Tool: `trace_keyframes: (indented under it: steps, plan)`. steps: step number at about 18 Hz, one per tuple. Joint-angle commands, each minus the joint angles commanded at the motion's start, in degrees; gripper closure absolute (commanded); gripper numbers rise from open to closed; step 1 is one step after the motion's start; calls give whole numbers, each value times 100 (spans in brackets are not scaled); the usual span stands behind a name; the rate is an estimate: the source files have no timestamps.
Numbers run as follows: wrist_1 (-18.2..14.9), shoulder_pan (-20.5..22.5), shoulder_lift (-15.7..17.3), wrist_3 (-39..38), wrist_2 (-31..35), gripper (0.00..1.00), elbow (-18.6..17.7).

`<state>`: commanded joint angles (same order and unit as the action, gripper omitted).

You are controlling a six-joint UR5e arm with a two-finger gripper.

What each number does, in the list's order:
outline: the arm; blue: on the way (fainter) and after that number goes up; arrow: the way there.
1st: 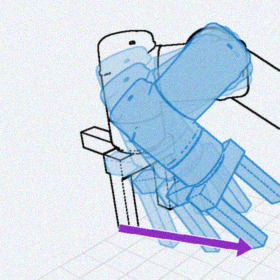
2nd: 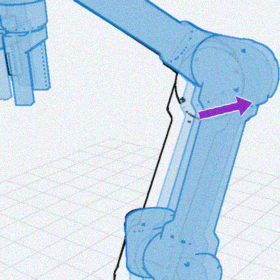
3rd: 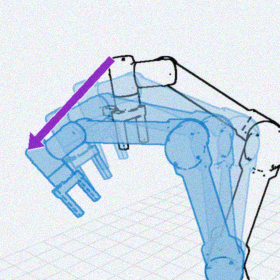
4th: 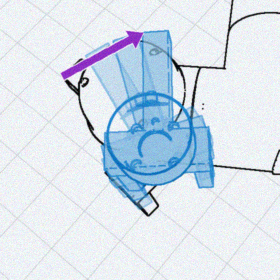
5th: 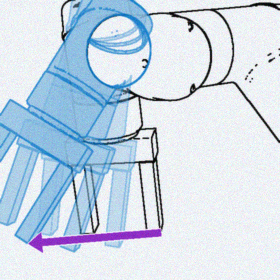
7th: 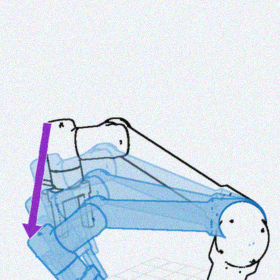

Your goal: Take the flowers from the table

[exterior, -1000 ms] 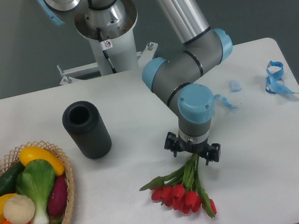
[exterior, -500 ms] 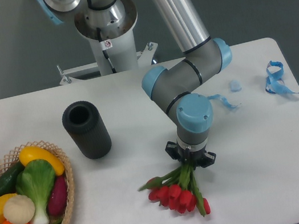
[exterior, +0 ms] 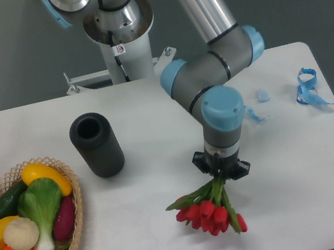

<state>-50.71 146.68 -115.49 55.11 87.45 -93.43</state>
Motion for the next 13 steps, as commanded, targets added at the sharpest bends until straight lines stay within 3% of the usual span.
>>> trace_keyframes:
  steps: [2,7,13]
  plan:
    - [-166,97,79,9,9,100,201]
    - [-1448,71,-131,79,158,100,1159]
    - [-1512,27,-175,88,185,100,1310]
